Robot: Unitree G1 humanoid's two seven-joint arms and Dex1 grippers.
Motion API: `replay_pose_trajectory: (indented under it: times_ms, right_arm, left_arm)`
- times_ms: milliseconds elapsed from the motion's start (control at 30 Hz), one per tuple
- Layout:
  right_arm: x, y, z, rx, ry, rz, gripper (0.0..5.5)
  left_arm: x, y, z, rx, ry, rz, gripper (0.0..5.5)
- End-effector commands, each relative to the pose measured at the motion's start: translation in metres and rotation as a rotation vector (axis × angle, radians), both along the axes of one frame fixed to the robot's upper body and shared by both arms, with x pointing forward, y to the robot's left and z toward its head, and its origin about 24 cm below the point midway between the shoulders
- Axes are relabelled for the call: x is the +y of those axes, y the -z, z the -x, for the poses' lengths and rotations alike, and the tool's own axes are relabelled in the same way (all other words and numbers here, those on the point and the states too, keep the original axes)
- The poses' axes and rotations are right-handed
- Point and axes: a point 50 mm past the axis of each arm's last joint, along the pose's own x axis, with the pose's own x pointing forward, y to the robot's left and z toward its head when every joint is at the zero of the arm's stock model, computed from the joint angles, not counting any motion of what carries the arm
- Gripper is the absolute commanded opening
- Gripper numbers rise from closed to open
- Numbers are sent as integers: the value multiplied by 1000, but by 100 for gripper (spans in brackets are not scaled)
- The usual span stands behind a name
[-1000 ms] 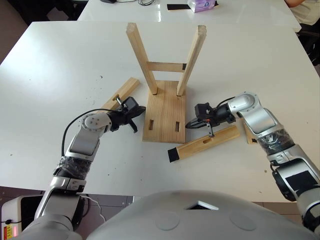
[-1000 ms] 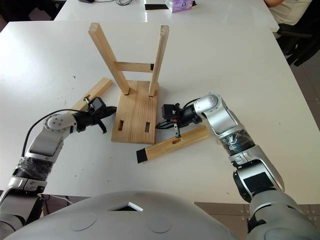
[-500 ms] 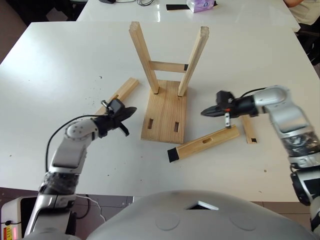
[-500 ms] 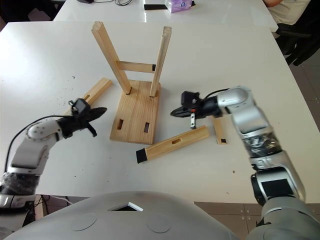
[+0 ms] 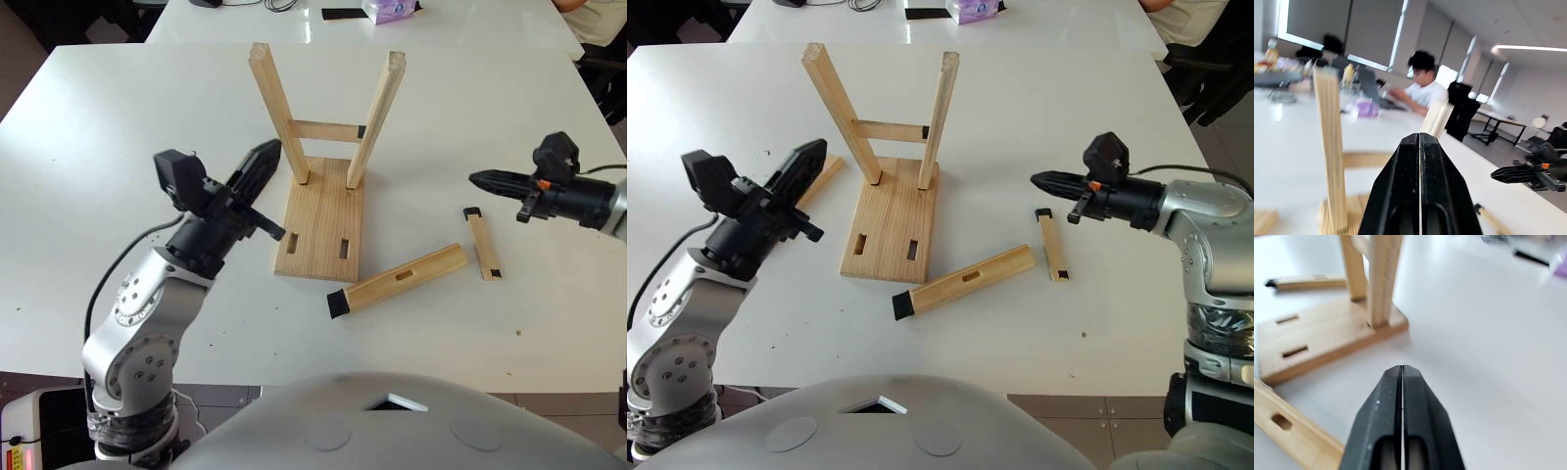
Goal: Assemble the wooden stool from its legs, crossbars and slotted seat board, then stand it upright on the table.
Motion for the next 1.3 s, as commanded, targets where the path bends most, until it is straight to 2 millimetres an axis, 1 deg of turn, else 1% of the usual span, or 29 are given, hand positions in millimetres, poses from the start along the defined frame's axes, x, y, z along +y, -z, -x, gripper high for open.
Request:
replay_pose_trajectory:
  times_ms: [33,67,133,167,233,333,400,467,600,700,867,967,1067,1300]
  right_arm:
    - [-7,5,8,63,42,62,71]
    - [-7,8,11,82,57,73,81]
    - [-11,13,14,118,87,99,126]
    - [-13,17,21,143,110,113,141]
    - [-15,25,27,189,118,147,172]
    - [-16,30,27,231,103,186,219]
    - [-22,34,26,269,122,222,250]
    - [-27,36,28,298,128,249,250]
    - [-31,30,25,310,93,261,250]
    - [-33,32,25,326,82,268,250]
    - [-23,33,27,346,28,243,250]
    - [-18,40,29,358,7,260,250]
    - [-18,46,35,367,16,273,250]
    - [-21,52,42,376,17,298,250]
  left_arm:
    - [0,13,1,62,-108,-3,0]
    - [0,15,1,68,-128,-1,0]
    - [0,19,3,87,-175,0,0]
    - [0,22,3,98,-192,1,0]
    - [0,28,7,116,-249,7,0]
    - [-1,29,11,113,-310,29,0]
    - [-1,31,12,114,-341,30,0]
    - [0,32,11,113,-357,32,0]
    - [0,34,14,117,-383,35,0]
    - [-1,38,14,127,-383,31,0]
    - [-1,42,14,137,-388,24,0]
    - [-2,43,14,137,-392,20,0]
    - [-3,43,12,133,-377,14,0]
    - [-2,44,13,139,-372,0,0]
